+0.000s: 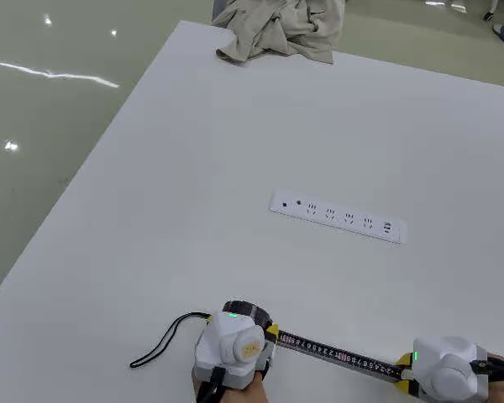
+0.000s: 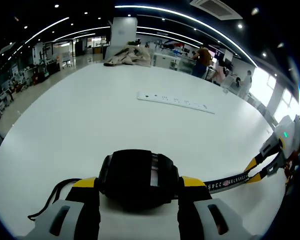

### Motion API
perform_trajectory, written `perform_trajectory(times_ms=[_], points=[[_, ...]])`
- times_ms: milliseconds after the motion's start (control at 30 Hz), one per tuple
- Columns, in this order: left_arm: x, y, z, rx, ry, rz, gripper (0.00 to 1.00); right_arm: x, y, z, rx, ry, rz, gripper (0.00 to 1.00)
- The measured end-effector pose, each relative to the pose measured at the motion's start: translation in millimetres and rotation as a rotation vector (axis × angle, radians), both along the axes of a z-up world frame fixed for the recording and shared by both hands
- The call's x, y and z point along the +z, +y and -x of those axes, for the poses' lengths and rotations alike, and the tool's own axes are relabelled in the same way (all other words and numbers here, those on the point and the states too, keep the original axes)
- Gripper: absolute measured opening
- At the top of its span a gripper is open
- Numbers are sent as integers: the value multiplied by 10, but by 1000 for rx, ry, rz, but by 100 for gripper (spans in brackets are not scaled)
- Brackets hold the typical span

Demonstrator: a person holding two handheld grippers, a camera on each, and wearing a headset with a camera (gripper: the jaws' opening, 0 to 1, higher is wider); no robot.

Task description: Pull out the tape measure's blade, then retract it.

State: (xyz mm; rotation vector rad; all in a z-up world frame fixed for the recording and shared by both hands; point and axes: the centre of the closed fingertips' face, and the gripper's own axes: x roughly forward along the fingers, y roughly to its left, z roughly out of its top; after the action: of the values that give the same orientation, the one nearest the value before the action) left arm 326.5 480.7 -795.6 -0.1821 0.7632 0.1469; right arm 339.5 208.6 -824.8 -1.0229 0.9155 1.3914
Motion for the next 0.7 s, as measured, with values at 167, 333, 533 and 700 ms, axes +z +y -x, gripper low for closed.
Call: perform_trajectory(times_ms=[167, 333, 533, 700], points=[[-7, 2, 0, 0, -5, 1, 60, -6, 67, 2, -1, 7, -11, 14], [-1, 1, 0, 2, -5, 5, 60, 2, 177, 15, 0, 5, -30, 14], [4, 2, 1, 2, -5, 7, 60, -8, 246, 14, 1, 8, -39, 14], [2, 2, -1, 3, -5, 7, 60, -17, 267, 19, -5, 15, -42, 14]])
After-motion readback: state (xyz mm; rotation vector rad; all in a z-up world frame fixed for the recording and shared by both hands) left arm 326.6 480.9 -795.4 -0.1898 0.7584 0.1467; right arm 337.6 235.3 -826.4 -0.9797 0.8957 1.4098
